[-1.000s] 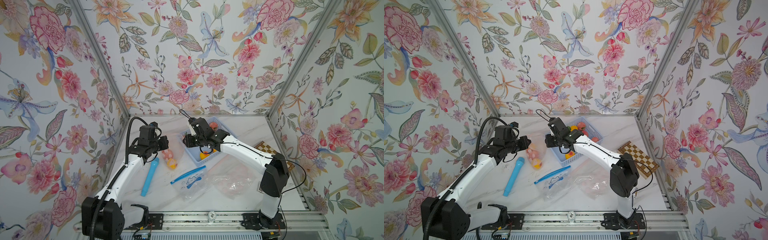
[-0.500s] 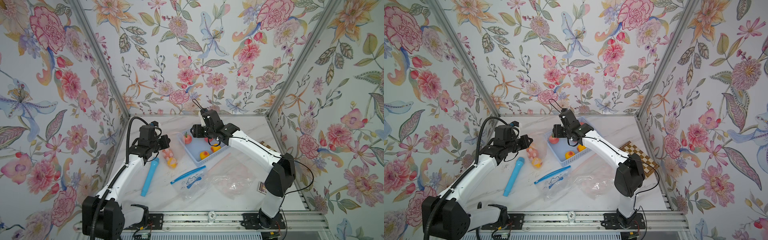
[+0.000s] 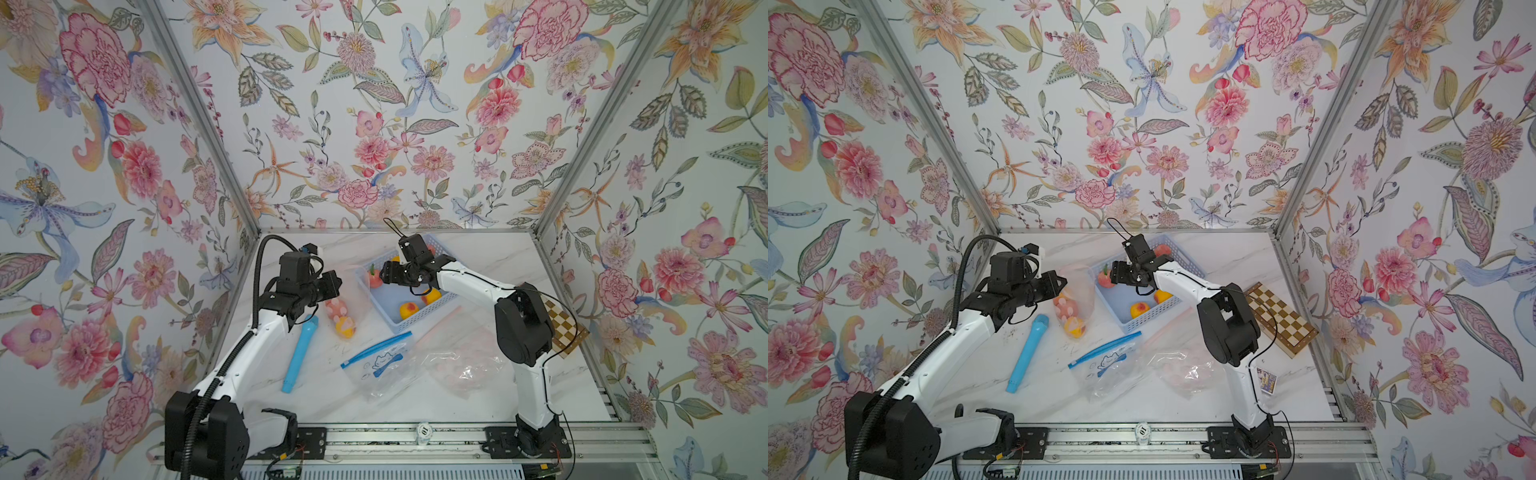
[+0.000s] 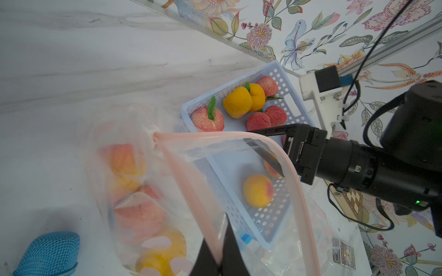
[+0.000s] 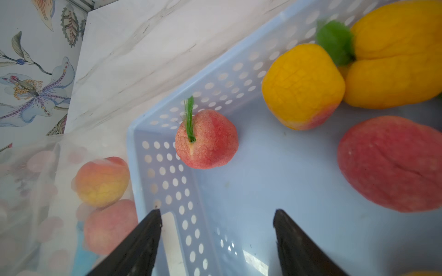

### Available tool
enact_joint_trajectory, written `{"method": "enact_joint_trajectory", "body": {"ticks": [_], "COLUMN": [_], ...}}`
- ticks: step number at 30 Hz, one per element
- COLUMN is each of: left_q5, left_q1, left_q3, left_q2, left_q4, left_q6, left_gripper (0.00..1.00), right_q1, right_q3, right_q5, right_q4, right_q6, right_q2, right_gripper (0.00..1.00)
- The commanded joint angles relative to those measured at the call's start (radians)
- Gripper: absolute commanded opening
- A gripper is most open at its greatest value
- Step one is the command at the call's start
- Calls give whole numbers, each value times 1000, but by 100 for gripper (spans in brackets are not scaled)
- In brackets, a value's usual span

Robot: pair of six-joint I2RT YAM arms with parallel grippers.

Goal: Place the peach in a zip-top bag and seal the zipper
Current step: Adjust the zipper food storage bag at the center of the board, then pick up the peach from the basket.

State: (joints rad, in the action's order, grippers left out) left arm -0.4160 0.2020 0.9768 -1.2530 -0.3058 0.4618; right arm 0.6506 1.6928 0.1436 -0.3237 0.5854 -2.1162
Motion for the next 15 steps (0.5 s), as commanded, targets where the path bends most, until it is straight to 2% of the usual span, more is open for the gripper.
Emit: {"method": "enact_joint_trajectory", "body": {"ticks": [1, 7, 15], "left_q5": [-28, -33, -40], "left_q1": [-9, -9, -8], "left_q3": [-21, -27, -27], "left_q2": [0, -3, -11], "left_q4": [22, 31, 33], "left_q6": [12, 15, 14], "left_gripper": [0, 0, 0], "right_q1": [-7, -11, -17], "right_q3": [65, 117, 178], "right_q5": [39, 75, 114], "right_q4": [31, 34, 34], "right_q6": [22, 28, 38], "right_q2": [-36, -111, -187], "right_gripper": [78, 81, 81]}}
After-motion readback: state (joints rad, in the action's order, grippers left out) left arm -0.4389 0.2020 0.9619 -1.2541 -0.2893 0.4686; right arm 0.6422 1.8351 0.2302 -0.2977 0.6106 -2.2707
